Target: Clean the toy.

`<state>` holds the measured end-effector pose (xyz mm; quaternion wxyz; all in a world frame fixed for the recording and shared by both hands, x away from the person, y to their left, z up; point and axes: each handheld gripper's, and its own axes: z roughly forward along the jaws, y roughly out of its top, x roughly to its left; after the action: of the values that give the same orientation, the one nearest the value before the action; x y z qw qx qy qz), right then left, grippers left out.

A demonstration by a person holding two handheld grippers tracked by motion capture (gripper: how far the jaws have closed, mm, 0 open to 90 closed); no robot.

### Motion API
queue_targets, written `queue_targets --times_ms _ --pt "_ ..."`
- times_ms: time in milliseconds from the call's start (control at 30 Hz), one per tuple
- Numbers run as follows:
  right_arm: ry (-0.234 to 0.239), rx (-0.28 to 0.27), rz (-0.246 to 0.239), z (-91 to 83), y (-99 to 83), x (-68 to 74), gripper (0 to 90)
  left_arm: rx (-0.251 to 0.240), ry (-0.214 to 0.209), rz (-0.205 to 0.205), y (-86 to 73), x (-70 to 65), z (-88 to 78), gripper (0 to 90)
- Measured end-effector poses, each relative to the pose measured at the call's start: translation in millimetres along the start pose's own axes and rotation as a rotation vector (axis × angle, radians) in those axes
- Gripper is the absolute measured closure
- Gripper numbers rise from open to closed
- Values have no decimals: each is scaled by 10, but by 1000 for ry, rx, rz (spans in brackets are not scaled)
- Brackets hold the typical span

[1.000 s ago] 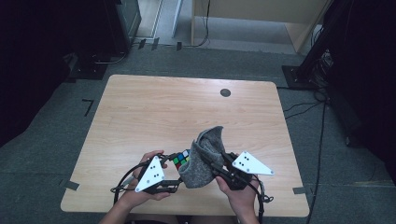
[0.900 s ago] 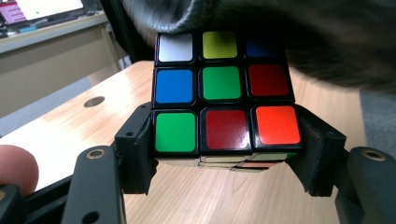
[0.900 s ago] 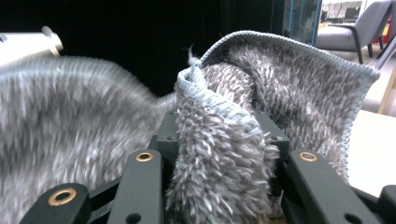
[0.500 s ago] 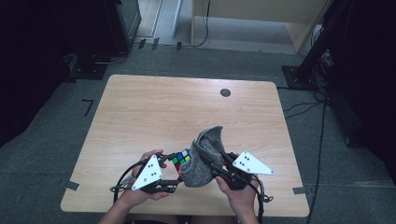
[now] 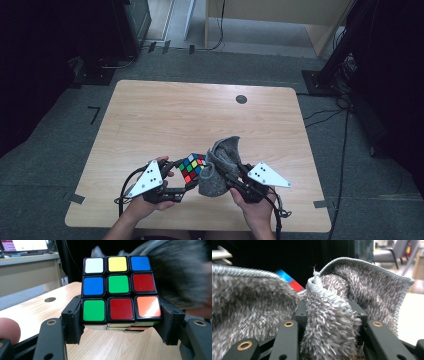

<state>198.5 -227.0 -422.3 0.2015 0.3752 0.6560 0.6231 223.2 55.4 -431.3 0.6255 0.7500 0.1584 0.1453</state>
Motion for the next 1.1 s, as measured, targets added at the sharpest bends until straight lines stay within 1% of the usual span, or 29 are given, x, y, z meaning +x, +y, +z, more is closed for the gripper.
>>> queue_targets --times_ms 67,100,167,200,300,367,433,500,567,600,633,667,733,800,867,933,967,1000,1033,1100 --pt "13 -12 -3 4 10 45 619 2 -6 1 0 -16 9 342" --pt "14 -8 -8 17 -1 56 619 8 3 9 5 -24 9 342" --pt "13 -1 4 39 -40 40 619 11 13 21 16 -27 -2 342" --pt "10 11 10 49 -57 20 619 1 12 13 19 -22 -14 342" --pt "-31 56 20 82 -109 -29 619 -54 0 -39 49 26 -61 342" --pt "-32 64 53 100 -143 -44 619 -78 -6 -68 63 54 -87 342" --pt "5 64 83 125 -166 -31 618 -91 -10 -89 59 69 -95 342" --pt "47 71 71 164 -183 26 618 -94 3 -102 48 73 -80 342" --pt "97 83 46 205 -204 108 617 -104 4 -123 33 84 -70 342" --pt "108 92 28 226 -214 150 619 -111 5 -133 28 89 -72 342" --pt "108 103 16 242 -226 186 620 -113 11 -135 28 96 -79 342" --pt "114 112 11 257 -236 206 619 -112 21 -134 34 99 -87 342" --pt "142 122 14 278 -254 218 619 -113 40 -132 50 106 -109 342" --pt "155 119 2 288 -252 228 619 -120 46 -133 61 113 -133 342" --pt "128 95 -22 261 -212 231 620 -118 45 -131 68 114 -146 342" --pt "96 50 -1 207 -160 198 620 -115 45 -125 71 110 -147 342" --pt "89 27 21 185 -145 174 620 -112 42 -124 71 108 -143 342" --pt "94 17 40 172 -140 156 620 -113 41 -124 71 106 -136 342" --pt "98 21 45 173 -145 150 620 -111 41 -125 71 104 -129 342" --pt "118 47 37 206 -180 159 621 -111 40 -129 68 105 -119 342"
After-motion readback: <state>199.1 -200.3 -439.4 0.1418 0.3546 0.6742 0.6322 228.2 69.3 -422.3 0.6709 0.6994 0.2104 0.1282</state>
